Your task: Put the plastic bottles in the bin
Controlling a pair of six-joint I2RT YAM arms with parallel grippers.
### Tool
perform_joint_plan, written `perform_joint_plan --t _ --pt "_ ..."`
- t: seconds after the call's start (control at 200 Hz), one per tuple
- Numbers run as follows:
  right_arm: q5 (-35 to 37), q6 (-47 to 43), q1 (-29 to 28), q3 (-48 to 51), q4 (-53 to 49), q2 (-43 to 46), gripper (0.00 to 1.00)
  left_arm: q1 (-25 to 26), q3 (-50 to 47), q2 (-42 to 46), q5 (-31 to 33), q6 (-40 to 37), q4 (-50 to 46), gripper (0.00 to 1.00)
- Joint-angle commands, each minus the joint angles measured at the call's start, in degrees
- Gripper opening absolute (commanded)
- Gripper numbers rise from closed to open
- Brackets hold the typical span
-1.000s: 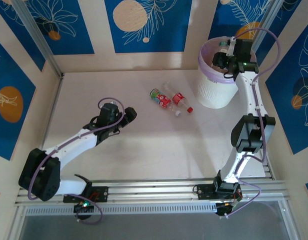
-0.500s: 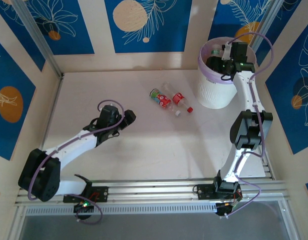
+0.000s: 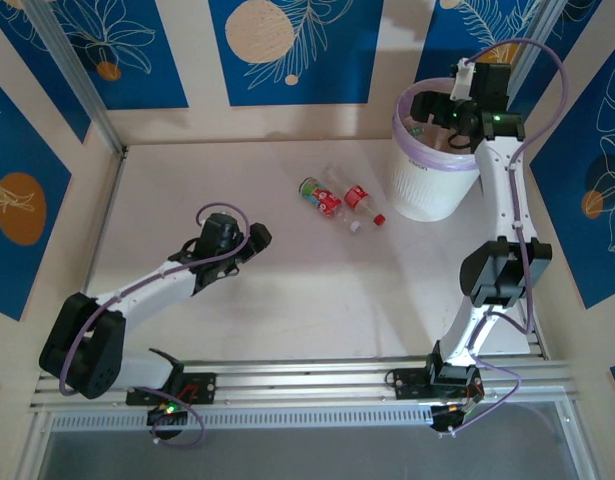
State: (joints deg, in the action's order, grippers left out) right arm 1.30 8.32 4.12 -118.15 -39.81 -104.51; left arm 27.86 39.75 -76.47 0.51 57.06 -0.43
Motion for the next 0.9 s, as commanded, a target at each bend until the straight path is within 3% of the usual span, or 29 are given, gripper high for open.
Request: perform_joint_plan --t 0.0,0.29,0.585,0.715,0.895 --pt "0.68 -1.01 -0.98 -1.31 -1.18 2.98 0.91 -0.28 -0.11 -0.44 0.2 -0.21 0.95 0.97" --pt "1.08 -3.45 -6.18 1.22 -0.8 9.1 0.91 -0.35 -0.11 -0.47 0.02 -0.28 1.12 0.97" --pt "1.73 -7.79 -17.25 10.32 -0.88 13.97 0.9 -0.35 0.15 -1.4 -1.35 0.55 2.64 0.98" --pt "1.85 -8.89 -21.89 15.83 -0.6 14.09 0.89 -0.85 -0.66 -2.41 -3.41 2.12 5.71 0.99" --pt "-1.21 -9.23 -23.19 22.37 0.37 10.65 0.85 -1.56 -1.59 -3.29 -5.39 3.93 8.51 0.99"
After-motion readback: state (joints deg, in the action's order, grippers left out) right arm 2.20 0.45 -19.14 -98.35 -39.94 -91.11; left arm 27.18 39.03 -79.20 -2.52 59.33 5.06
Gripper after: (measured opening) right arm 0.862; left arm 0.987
